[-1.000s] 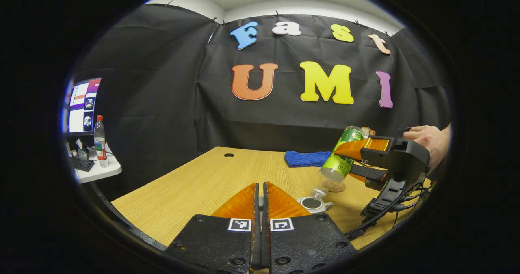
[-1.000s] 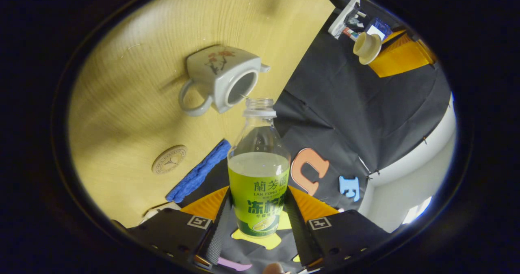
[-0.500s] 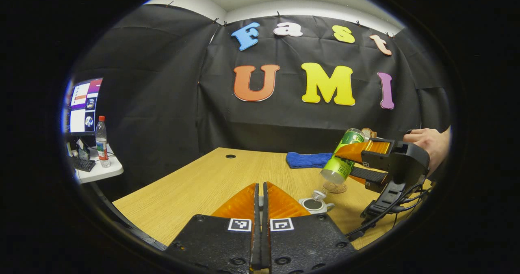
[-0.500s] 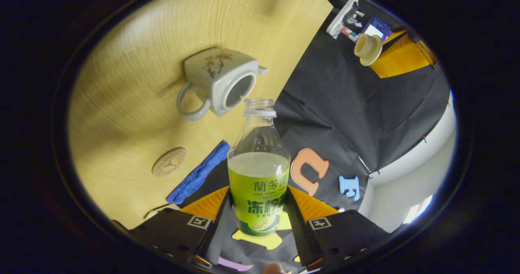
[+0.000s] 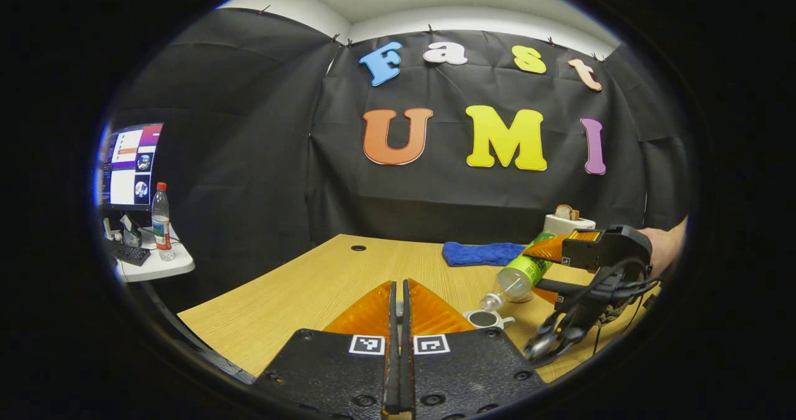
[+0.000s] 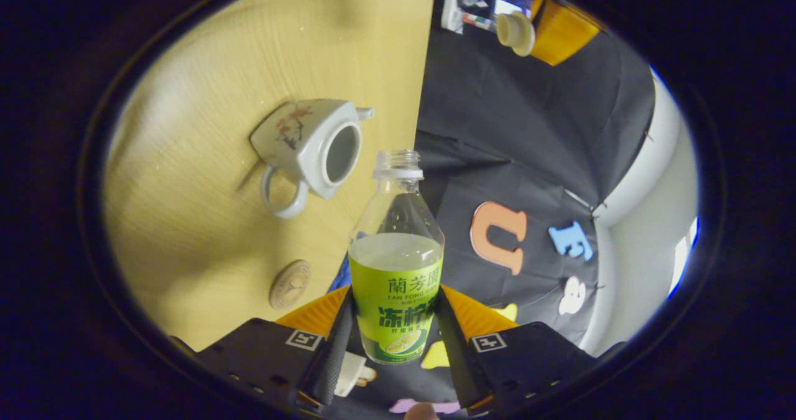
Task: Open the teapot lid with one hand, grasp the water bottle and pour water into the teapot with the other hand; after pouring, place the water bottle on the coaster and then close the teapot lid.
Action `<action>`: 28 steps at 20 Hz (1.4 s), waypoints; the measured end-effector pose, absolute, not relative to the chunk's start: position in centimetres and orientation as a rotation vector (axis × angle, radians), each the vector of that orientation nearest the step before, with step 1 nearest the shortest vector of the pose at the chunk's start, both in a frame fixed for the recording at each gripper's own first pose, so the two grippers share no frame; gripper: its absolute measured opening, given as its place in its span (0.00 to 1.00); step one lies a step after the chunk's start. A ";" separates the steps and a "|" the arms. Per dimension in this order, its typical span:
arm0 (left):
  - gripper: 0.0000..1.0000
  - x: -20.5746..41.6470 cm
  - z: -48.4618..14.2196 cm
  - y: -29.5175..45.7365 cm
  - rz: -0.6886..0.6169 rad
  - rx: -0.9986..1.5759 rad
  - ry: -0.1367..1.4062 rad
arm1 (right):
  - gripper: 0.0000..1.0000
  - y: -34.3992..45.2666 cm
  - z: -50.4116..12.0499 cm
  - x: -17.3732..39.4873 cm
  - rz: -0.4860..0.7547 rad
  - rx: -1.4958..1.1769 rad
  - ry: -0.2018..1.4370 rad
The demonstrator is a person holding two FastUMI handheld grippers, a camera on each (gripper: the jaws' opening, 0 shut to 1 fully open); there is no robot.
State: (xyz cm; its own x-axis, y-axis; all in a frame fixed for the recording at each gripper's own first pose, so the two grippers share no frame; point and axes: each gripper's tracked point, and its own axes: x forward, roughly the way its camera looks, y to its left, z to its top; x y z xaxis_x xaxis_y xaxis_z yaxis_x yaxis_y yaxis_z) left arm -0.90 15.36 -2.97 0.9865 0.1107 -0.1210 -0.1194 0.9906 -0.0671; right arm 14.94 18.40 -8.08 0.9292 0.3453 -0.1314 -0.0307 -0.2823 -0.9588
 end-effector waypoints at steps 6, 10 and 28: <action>0.02 -0.5 -2.8 13.9 0.087 -0.049 0.117 | 0.73 17.6 -8.6 14.8 0.409 -1.467 -0.106; 0.03 -0.5 -3.0 13.4 0.076 -0.053 0.121 | 0.74 17.0 -7.9 14.7 0.439 -1.100 0.019; 0.02 -0.5 -2.0 12.1 0.046 -0.034 0.090 | 0.71 13.7 -7.4 24.6 0.373 -0.109 0.180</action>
